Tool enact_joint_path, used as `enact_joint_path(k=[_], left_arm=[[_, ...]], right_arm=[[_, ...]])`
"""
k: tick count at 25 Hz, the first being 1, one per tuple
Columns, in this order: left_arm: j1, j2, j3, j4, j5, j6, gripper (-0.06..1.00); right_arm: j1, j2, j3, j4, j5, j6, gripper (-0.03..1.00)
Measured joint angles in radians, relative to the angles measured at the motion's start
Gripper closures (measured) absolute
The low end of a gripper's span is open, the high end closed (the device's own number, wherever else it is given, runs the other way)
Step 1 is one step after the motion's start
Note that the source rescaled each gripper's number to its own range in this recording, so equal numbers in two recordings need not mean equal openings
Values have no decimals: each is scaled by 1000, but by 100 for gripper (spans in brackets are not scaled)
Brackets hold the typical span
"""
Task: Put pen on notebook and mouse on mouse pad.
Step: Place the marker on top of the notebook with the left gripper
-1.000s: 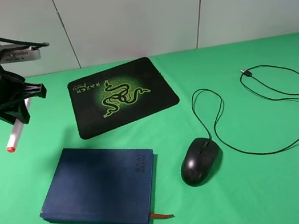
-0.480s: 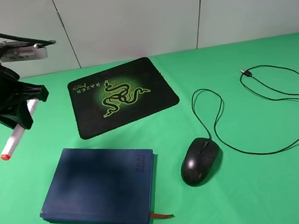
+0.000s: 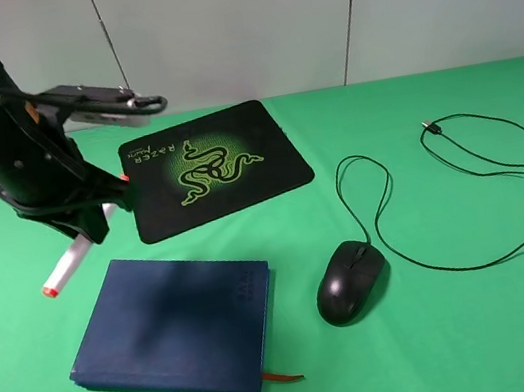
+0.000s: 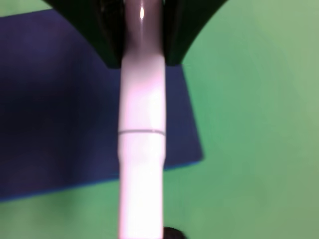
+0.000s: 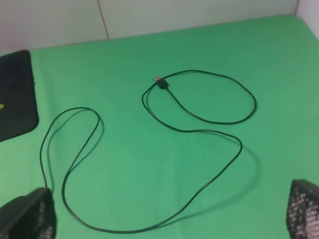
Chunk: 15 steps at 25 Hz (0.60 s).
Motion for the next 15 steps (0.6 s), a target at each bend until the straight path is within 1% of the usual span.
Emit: enact_joint_path(k=[6,15], left_arm=[[-82,0,74,-3,-69,-7,94],[-190,-1,171,-8,-179,-89,94]], right_arm=[[0,0,0,0,0,0,-3],[0,0,0,0,0,0,-3]])
